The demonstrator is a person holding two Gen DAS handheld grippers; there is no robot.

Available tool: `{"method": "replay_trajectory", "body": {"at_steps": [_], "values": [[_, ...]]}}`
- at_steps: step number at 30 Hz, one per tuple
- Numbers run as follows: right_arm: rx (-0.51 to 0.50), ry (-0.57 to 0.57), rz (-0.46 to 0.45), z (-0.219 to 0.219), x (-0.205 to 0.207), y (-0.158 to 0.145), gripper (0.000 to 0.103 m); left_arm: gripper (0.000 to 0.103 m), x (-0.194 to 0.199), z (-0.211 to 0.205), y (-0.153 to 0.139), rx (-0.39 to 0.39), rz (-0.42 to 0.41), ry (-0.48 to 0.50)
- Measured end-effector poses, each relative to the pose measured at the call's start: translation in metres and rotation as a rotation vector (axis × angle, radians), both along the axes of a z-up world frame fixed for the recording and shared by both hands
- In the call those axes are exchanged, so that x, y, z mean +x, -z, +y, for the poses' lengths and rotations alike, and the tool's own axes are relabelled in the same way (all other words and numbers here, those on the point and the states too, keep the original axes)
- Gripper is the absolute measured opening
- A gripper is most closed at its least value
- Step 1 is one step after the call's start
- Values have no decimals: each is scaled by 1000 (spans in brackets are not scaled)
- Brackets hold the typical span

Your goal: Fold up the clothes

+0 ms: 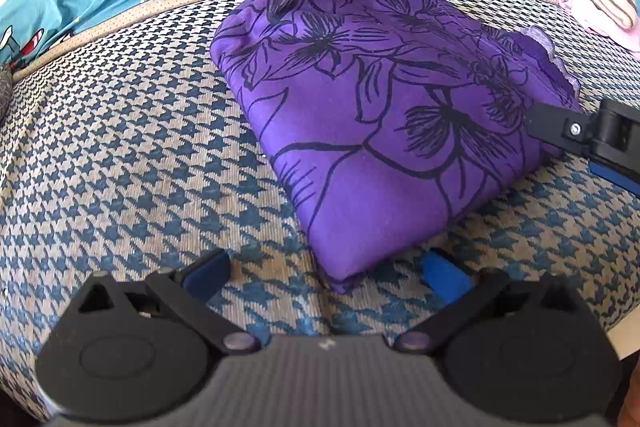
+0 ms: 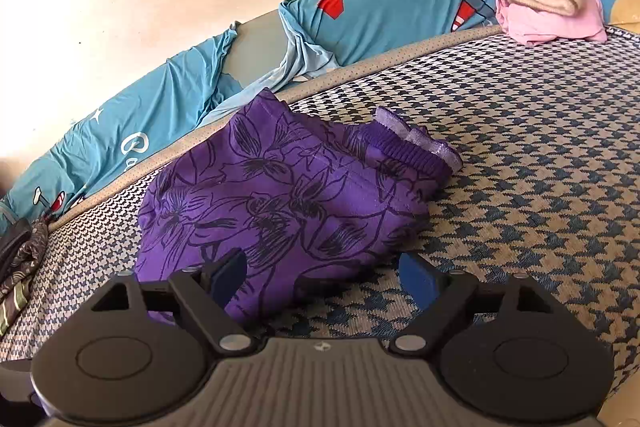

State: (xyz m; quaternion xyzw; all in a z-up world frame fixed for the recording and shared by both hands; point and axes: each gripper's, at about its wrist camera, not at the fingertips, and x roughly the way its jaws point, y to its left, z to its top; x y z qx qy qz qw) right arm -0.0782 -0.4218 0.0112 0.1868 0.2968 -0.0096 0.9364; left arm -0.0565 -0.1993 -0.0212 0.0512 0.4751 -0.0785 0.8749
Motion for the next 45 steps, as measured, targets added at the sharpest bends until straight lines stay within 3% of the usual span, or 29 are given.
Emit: {"method": "replay_trajectory", "body": {"at_steps": [10,45], "values": [[120,51,20,-15,-2,3,86,103,9,-2,0,-8,48,2],[115,103,81,-21,-2,16,87,103,-9,1,3,-18,-65,49]]}}
